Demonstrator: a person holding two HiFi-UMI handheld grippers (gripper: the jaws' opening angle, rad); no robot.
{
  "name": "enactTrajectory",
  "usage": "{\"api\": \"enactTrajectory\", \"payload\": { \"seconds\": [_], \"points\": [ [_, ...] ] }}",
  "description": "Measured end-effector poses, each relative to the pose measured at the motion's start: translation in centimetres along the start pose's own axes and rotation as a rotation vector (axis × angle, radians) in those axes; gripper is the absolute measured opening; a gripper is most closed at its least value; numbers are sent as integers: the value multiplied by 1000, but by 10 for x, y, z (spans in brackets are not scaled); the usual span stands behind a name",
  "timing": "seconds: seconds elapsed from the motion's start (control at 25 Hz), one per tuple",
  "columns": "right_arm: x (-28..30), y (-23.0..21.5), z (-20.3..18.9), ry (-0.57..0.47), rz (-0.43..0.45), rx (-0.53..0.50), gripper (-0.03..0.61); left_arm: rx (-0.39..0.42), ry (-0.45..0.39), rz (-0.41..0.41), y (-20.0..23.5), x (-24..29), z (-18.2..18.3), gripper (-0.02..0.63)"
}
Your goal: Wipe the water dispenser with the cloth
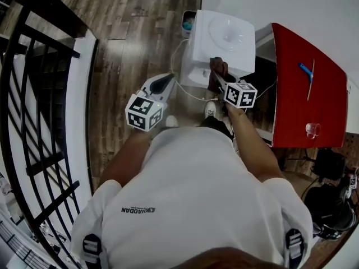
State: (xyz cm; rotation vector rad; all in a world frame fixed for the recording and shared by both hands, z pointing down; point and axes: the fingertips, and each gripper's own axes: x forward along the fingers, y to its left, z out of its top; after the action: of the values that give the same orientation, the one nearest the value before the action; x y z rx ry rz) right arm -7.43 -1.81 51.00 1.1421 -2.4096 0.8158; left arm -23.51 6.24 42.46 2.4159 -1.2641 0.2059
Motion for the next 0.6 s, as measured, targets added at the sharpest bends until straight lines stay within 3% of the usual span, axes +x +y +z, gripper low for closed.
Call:
{"api": "enactTrajectory", "payload": {
  "seconds": [0.12, 0.28, 0.6],
  "points": [
    [37, 30, -21, 66, 67, -3, 89, -5, -7, 7, 2, -13, -3, -3],
    [73, 43, -42, 145, 93, 39, 89, -21, -13, 43, 7, -37, -8, -3],
    [93, 23, -48, 186, 57, 71, 88, -34, 6, 102, 17, -58, -20, -3]
  ]
}}
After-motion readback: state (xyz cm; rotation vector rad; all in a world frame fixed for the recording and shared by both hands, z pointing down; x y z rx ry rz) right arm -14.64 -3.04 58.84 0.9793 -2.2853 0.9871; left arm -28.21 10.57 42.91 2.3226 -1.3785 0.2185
